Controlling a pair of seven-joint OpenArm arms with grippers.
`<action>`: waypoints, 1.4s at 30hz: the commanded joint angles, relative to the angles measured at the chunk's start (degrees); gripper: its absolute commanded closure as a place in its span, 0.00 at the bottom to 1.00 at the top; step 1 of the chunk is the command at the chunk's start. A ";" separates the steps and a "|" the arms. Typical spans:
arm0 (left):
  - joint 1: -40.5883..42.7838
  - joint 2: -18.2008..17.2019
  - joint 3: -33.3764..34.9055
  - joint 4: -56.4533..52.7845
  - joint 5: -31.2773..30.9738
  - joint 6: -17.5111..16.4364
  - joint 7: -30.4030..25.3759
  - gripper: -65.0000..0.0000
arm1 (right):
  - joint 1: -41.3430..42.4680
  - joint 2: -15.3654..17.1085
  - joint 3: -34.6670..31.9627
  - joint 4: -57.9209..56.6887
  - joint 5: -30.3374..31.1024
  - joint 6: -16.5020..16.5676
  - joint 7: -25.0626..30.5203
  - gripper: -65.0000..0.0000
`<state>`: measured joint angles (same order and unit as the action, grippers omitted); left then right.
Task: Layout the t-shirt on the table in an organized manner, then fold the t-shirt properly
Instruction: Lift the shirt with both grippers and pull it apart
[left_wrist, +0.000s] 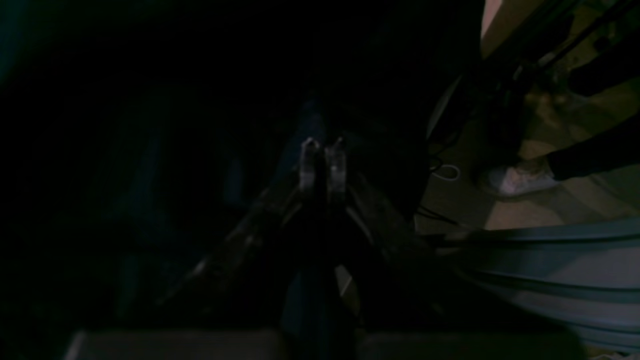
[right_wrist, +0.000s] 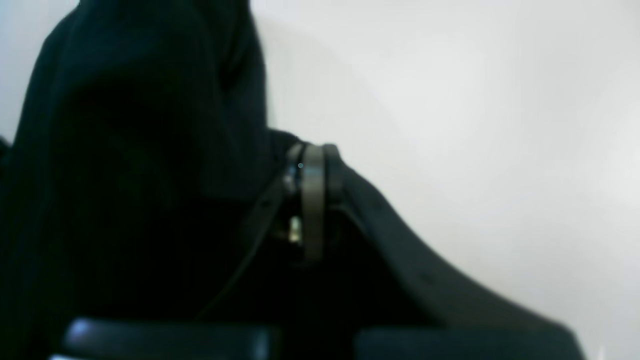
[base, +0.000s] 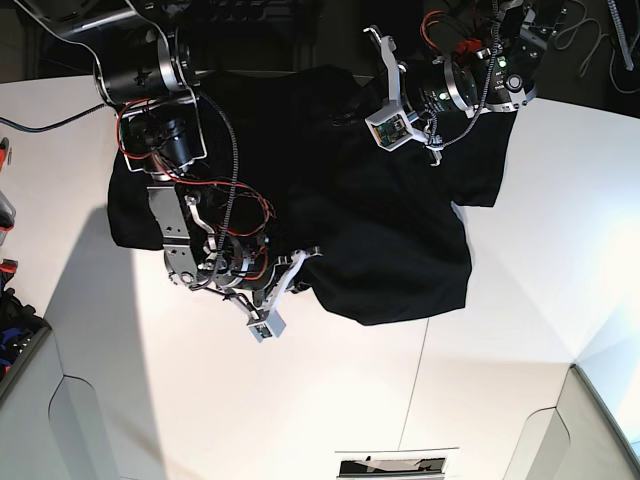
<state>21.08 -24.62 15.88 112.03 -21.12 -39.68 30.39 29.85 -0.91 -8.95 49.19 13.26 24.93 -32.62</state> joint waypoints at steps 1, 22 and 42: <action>-0.15 -0.31 -0.20 1.05 -0.90 -0.32 -0.74 1.00 | 0.94 1.16 -0.02 -0.02 -3.54 -2.27 -2.49 1.00; -0.26 -0.92 -0.55 -4.20 8.09 -0.32 -0.79 1.00 | 4.33 8.48 -0.02 -0.02 -8.13 -2.67 -0.57 1.00; -1.31 -4.48 -11.37 -4.22 10.88 -0.32 -3.63 1.00 | 4.92 22.21 0.00 -0.04 -4.63 -2.67 -0.17 1.00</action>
<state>20.27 -28.42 4.95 107.11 -9.74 -39.75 27.68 33.50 20.64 -9.13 48.84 9.02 22.68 -31.73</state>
